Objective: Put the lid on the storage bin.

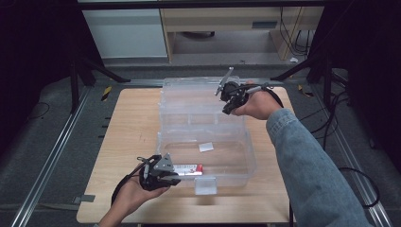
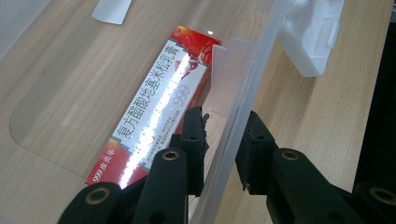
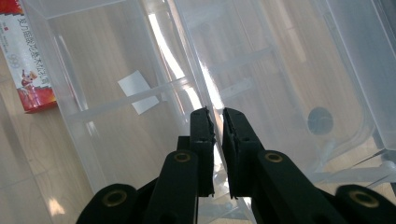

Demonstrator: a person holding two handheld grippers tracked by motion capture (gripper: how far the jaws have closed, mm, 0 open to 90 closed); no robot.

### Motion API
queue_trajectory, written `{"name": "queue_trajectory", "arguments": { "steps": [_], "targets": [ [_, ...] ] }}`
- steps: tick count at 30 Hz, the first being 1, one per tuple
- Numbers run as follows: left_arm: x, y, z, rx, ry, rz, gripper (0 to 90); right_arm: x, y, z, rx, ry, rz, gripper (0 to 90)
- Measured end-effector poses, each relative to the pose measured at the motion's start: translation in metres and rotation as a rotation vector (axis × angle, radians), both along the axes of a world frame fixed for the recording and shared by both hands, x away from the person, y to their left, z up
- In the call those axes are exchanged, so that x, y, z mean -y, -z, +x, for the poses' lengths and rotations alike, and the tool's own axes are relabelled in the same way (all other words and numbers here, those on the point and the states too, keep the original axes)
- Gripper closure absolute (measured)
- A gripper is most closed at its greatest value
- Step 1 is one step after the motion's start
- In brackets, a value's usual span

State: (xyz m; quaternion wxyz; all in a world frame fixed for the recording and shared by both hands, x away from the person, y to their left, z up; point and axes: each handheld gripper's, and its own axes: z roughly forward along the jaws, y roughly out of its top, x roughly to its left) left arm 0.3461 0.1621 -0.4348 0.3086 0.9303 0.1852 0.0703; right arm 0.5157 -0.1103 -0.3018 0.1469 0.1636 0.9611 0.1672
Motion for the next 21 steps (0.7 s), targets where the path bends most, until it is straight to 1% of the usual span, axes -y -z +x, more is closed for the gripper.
{"name": "queue_trajectory", "arguments": {
  "steps": [1,5,6,10,16,18,21],
  "targets": [
    [0.000,0.000,0.000,0.002,0.001,0.001,73.8,0.000,0.000,0.000,0.006,-0.010,0.002,83.3],
    [0.001,0.000,0.000,0.003,0.001,0.002,73.6,0.002,-0.001,-0.005,0.007,-0.008,0.016,83.8],
    [0.001,0.000,0.000,0.002,0.001,0.003,73.5,0.003,-0.002,-0.005,0.010,-0.018,0.016,83.8],
    [0.001,0.000,0.001,0.002,0.001,0.004,73.0,0.004,-0.003,-0.009,0.013,-0.020,0.015,84.3],
    [0.002,0.000,0.001,0.004,-0.003,0.008,72.6,0.007,-0.003,-0.014,0.026,-0.012,0.038,84.7],
    [0.002,0.000,0.001,0.005,-0.004,0.009,72.4,0.008,-0.003,-0.015,0.030,-0.022,0.040,85.0],
    [0.003,0.000,0.001,0.003,-0.003,0.009,72.2,0.010,-0.004,-0.018,0.030,-0.022,0.041,85.4]
  ]
}}
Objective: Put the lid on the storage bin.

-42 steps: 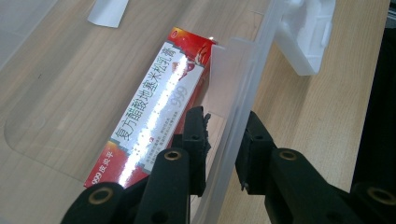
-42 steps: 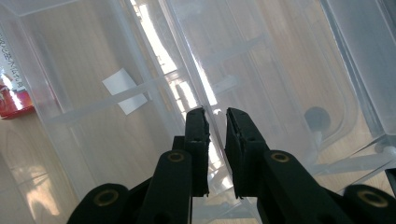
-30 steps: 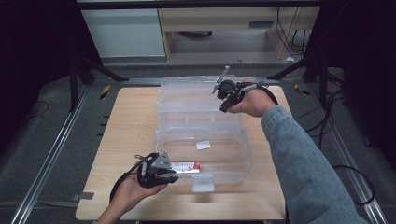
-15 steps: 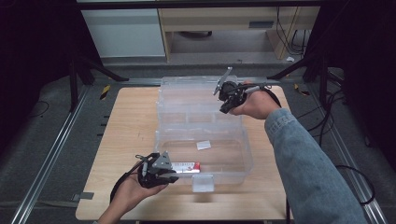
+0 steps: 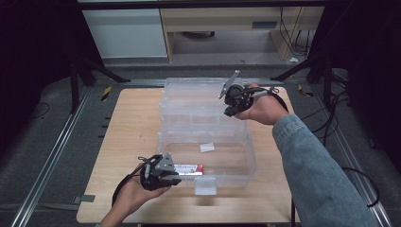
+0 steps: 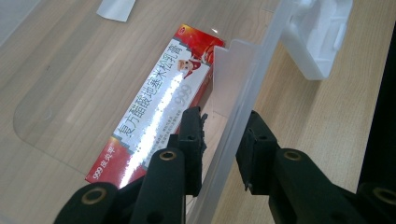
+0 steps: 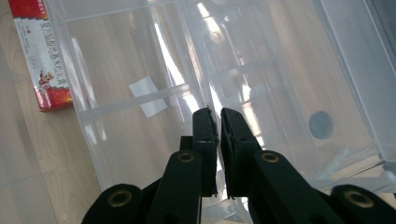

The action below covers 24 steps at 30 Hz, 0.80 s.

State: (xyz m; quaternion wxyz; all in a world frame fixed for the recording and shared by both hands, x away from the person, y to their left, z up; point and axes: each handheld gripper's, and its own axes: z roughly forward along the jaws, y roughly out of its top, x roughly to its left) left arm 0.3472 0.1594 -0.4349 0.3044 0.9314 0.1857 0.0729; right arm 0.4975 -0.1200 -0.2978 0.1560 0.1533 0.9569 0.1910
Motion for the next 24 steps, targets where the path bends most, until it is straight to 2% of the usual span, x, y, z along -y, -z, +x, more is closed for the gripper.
{"name": "queue_trajectory", "arguments": {
  "steps": [7,13,24],
  "targets": [
    [0.002,0.000,-0.001,0.009,-0.006,0.006,71.4,0.001,-0.001,-0.003,0.003,-0.004,0.003,85.9],
    [0.002,0.000,-0.001,0.010,-0.009,0.005,71.4,0.001,-0.006,-0.013,-0.003,-0.016,0.005,86.3],
    [0.004,0.000,-0.001,0.010,-0.009,0.007,71.1,0.003,-0.008,-0.026,0.015,-0.034,0.010,86.2]
  ]
}}
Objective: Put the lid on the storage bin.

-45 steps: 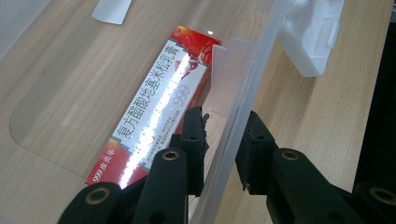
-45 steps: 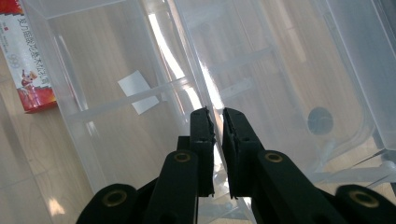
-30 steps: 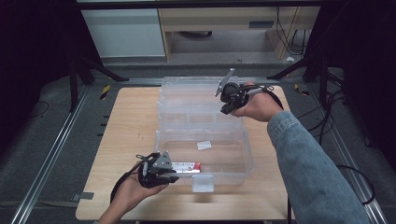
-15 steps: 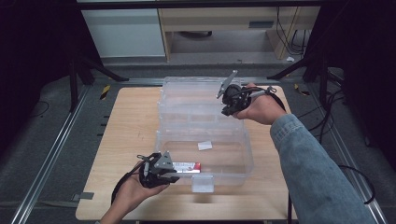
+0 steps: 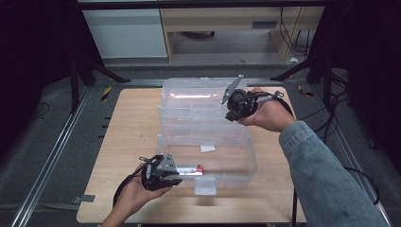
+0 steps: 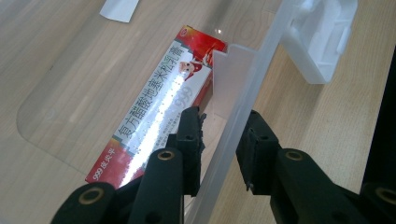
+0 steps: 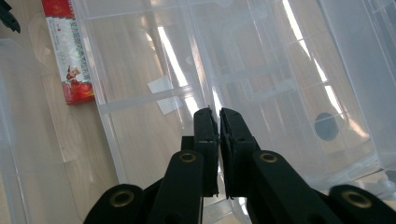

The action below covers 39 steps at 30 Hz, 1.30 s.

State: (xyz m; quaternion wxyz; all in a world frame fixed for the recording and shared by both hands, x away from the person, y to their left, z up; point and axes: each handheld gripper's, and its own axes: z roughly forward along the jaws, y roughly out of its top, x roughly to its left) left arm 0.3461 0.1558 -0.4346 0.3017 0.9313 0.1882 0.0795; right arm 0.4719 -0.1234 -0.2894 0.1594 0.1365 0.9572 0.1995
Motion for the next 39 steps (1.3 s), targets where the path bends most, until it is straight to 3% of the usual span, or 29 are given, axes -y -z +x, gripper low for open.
{"name": "queue_trajectory", "arguments": {
  "steps": [16,39],
  "targets": [
    [0.008,0.000,0.011,0.005,-0.027,-0.014,71.1,0.003,0.000,0.020,-0.006,0.019,0.005,84.9],
    [0.009,0.001,0.009,0.013,-0.035,-0.024,70.2,0.010,-0.002,-0.026,0.017,-0.030,0.029,86.1]
  ]
}}
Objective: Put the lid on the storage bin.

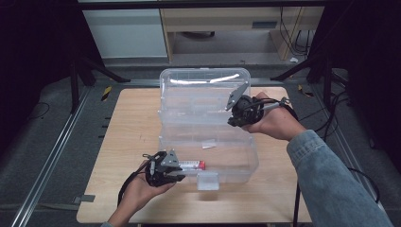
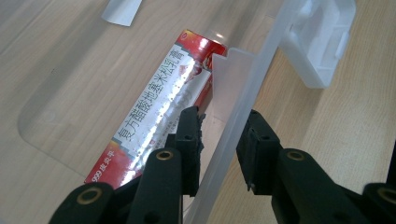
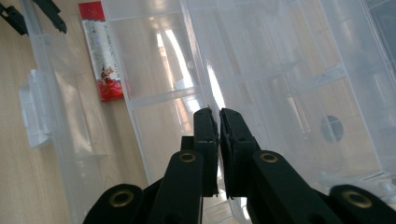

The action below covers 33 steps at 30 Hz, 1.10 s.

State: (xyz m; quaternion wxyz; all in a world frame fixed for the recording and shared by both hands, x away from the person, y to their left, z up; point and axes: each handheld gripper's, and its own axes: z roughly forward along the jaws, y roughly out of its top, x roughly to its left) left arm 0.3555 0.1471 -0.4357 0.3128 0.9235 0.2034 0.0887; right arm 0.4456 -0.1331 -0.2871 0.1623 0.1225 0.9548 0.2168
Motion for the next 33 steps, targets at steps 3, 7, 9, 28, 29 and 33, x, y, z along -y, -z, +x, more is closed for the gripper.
{"name": "queue_trajectory", "arguments": {
  "steps": [3,7,9,28,29,33],
  "targets": [
    [0.000,0.000,0.000,0.001,0.001,-0.001,70.2,0.001,0.001,-0.006,0.002,-0.001,-0.001,86.0],
    [0.000,0.000,0.000,-0.001,0.000,-0.007,70.0,0.002,0.003,-0.009,0.004,-0.004,0.004,86.0],
    [0.000,0.000,0.000,0.000,0.001,-0.010,69.9,0.002,0.003,-0.011,0.005,-0.003,0.009,86.0],
    [-0.001,0.000,0.001,0.004,0.010,-0.008,69.9,0.008,0.009,-0.026,-0.014,-0.016,0.039,85.9],
    [-0.001,0.000,0.001,0.004,0.010,-0.008,69.8,0.009,0.010,-0.027,-0.016,-0.011,0.038,85.9],
    [-0.001,0.000,0.000,0.010,0.014,-0.009,69.6,0.010,0.012,-0.030,-0.017,-0.012,0.042,85.8]
  ]
}}
